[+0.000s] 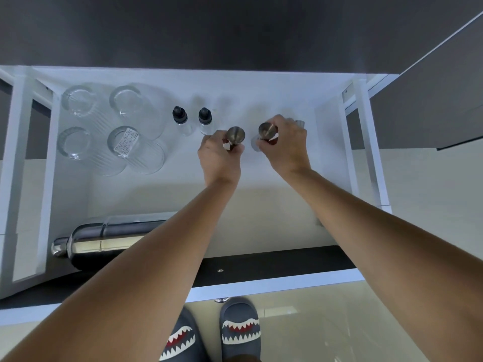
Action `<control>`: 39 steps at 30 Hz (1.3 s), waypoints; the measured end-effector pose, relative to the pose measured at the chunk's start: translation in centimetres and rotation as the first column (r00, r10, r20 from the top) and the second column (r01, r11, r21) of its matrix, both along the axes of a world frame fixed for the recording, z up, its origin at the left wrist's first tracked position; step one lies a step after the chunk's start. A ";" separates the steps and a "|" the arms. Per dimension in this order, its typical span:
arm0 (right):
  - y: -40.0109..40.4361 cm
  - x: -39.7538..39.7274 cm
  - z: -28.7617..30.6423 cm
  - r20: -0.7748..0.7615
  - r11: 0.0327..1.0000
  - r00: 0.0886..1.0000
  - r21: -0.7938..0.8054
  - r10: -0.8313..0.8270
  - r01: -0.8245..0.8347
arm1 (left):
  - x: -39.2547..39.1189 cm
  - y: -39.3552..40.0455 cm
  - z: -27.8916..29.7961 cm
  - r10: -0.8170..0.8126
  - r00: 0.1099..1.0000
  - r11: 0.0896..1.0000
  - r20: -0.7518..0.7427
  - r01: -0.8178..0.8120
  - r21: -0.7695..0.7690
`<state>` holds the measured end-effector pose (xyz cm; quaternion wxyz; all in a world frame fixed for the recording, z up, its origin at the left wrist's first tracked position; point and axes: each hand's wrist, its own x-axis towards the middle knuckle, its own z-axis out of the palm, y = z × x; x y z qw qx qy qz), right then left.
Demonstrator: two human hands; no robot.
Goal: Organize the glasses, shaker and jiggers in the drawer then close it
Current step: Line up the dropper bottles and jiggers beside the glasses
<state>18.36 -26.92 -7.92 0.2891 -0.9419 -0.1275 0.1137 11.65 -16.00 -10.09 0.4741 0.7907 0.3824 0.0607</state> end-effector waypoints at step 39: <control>-8.7 3.3 2.7 -0.292 0.946 0.955 -0.290 0.057 -0.146 | -2.8 -11.1 1.7 -0.907 0.186 0.044 -0.378 0.934 0.355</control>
